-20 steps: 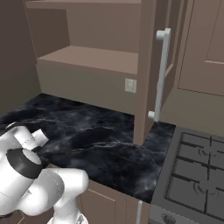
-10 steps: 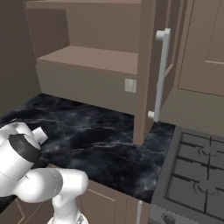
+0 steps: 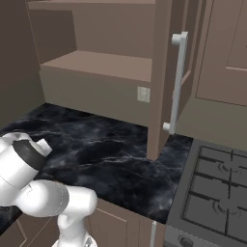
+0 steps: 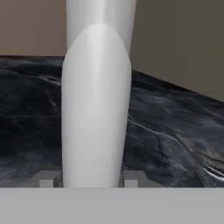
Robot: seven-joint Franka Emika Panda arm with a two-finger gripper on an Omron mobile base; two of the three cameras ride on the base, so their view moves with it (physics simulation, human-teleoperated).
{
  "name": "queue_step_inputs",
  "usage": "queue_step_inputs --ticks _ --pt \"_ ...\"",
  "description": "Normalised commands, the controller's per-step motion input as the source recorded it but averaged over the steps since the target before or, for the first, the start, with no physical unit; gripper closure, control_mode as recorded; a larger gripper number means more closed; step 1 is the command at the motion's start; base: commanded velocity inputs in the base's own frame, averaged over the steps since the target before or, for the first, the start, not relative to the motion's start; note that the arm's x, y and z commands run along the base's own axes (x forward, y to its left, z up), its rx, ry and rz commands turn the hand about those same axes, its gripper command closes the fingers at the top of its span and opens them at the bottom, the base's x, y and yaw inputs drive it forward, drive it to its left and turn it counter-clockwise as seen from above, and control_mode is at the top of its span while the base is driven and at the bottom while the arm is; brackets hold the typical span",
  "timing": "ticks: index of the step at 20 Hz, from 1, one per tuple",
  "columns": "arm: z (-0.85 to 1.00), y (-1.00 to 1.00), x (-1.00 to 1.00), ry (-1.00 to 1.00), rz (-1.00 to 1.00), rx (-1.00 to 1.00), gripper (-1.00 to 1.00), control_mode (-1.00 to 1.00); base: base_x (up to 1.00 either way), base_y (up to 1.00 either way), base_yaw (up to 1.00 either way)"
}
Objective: Move the cutting board and knife to the sink. Then move spray from the cabinet to the counter.
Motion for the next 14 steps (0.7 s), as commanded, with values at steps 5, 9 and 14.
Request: queue_step_inputs --ticks 5,9,14 --pt "-0.22 0.0 -0.15 -0.11 0.0 0.03 1.0 -1.0 0.0 0.0 0.0" --pt "-0.23 0.0 -0.12 -0.08 0.0 0.04 1.0 -1.0 0.0 0.0 0.0" --pt "-0.25 -0.06 -0.15 -0.07 0.0 0.04 1.0 -1.0 0.0 0.0 0.0"
